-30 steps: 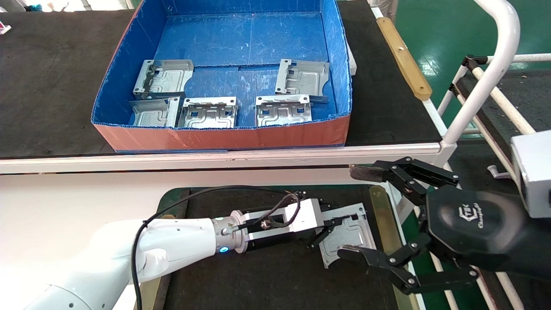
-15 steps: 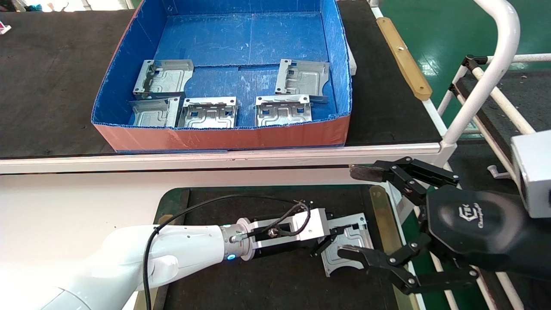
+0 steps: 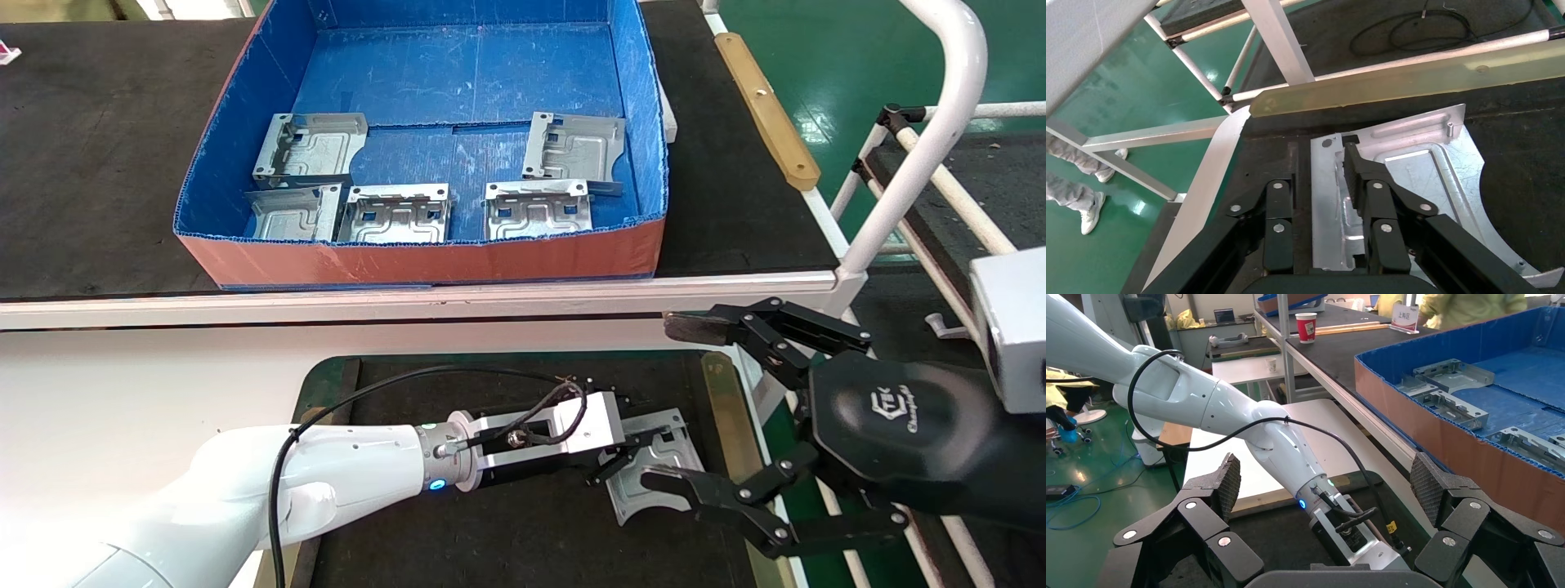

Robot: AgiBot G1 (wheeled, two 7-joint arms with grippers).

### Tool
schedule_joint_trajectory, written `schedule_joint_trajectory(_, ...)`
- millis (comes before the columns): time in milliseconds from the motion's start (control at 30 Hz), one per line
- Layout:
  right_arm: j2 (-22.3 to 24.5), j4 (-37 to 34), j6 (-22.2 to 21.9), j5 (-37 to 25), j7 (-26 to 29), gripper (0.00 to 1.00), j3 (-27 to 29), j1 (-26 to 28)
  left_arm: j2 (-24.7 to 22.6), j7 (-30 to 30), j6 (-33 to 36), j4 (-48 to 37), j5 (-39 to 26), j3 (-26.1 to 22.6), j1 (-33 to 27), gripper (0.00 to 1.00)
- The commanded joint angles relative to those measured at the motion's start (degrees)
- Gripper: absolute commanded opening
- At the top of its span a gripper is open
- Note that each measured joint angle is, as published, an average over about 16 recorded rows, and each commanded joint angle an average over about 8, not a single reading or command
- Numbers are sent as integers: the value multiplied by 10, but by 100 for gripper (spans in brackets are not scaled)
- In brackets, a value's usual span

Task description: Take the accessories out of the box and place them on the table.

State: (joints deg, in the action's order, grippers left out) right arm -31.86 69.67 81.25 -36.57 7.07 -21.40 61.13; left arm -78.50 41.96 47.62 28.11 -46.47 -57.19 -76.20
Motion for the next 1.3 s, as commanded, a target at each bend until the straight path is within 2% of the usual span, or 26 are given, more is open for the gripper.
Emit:
schedule_joint_trajectory(33,0,0,0,0,0,100,0,0,0,0,1,0,-1,1,0,100)
schedule_joint_trajectory(367,0,0,0,0,0,100,0,0,17,-21,17,17,-1,19,6,100)
schedule_joint_trajectory(1300,0,0,0,0,0,100,0,0,218,-264,192,228,22,208,73,100)
